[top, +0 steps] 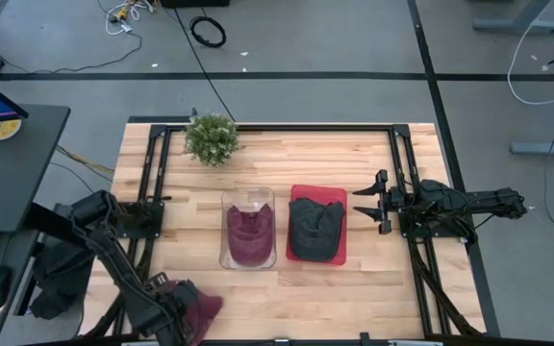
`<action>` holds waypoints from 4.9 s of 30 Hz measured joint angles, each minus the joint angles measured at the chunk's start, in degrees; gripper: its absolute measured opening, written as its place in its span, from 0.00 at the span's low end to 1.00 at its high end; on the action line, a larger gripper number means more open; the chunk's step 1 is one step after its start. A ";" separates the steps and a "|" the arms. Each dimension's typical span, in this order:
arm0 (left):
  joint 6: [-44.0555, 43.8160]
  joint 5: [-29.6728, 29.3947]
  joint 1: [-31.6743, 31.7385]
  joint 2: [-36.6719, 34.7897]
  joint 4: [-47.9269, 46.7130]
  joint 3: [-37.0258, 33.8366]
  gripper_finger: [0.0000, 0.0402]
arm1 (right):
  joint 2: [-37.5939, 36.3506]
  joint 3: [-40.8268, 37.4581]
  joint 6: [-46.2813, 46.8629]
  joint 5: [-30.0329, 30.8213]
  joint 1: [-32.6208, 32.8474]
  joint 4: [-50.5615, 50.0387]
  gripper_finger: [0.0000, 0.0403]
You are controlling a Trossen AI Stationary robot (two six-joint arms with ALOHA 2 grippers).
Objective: Pick & Place hat
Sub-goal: Stack the red cap on top of the red cap in the transparent bin
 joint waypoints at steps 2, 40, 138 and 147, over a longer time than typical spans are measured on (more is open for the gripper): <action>3.80 -0.11 0.35 0.00 -0.03 -0.02 0.04 | 0.00 0.00 -0.01 0.00 0.00 0.00 0.51; 65.23 -64.67 5.50 -0.28 -28.59 21.20 0.01 | 0.01 0.00 0.00 0.02 0.00 0.00 0.51; 70.77 -32.95 33.85 12.39 -2.52 14.98 0.46 | 0.02 0.00 0.39 0.02 0.02 0.01 0.51; 71.32 -33.38 32.04 12.41 -4.65 20.19 0.46 | 0.02 0.00 0.39 0.02 0.01 0.01 0.51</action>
